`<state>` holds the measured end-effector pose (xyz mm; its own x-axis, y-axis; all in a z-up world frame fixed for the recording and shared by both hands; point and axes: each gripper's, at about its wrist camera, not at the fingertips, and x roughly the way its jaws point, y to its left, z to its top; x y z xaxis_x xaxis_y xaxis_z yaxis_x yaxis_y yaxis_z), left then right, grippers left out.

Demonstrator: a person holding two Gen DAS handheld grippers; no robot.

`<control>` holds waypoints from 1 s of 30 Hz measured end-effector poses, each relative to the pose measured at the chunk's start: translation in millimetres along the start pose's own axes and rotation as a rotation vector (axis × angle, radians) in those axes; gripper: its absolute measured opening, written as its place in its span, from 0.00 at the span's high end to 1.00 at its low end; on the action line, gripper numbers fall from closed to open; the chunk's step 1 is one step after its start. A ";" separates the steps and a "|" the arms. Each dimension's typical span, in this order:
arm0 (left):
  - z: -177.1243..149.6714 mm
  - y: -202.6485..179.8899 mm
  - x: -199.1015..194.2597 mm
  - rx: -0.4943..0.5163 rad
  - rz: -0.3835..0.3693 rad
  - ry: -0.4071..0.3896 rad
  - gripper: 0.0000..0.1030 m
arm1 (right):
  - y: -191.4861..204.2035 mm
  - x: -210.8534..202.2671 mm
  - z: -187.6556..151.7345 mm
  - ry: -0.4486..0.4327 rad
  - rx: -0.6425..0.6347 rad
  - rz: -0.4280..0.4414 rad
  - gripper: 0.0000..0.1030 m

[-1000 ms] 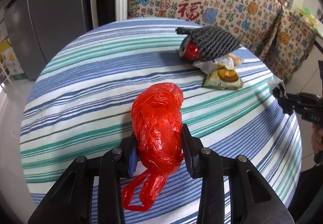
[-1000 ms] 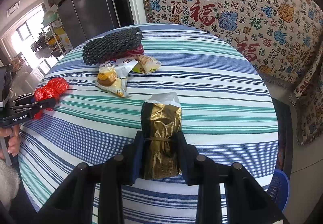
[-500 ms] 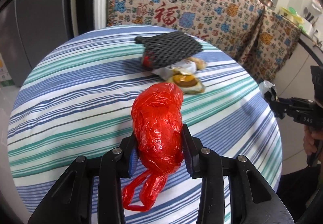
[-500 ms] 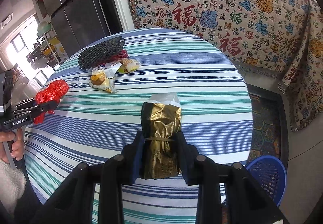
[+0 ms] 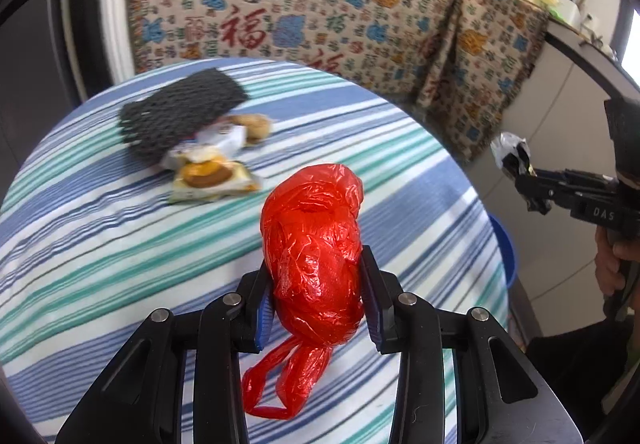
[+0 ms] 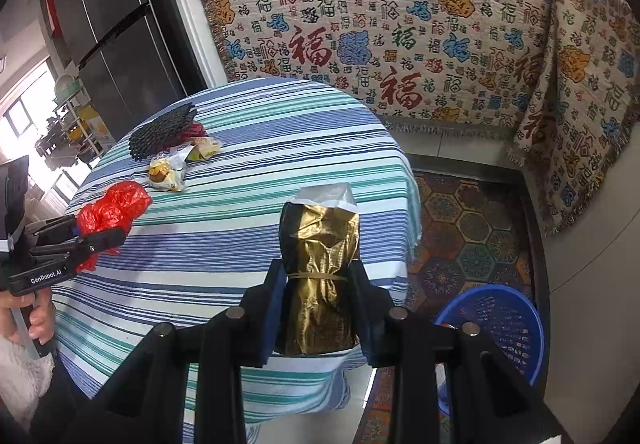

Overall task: Collect trash
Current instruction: 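Carry the red plastic bag and gold wrapper toward the blue wastebasket with both grippers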

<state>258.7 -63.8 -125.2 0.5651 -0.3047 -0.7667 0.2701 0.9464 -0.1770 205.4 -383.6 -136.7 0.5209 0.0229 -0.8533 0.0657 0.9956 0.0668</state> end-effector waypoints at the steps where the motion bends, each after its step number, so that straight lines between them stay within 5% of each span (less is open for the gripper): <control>1: 0.8 -8.9 3.0 0.012 -0.005 0.005 0.64 | -4.5 -3.4 -2.0 -0.004 0.006 -0.004 0.69; 30: 40.8 -216.0 43.9 0.300 -0.171 0.001 0.64 | -148.0 -76.2 -73.3 -0.061 0.234 -0.158 0.69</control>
<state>257.0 -285.9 -95.4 0.4912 -0.4563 -0.7419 0.5782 0.8079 -0.1140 93.5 -526.1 -119.4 0.5383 -0.1432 -0.8305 0.3408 0.9383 0.0591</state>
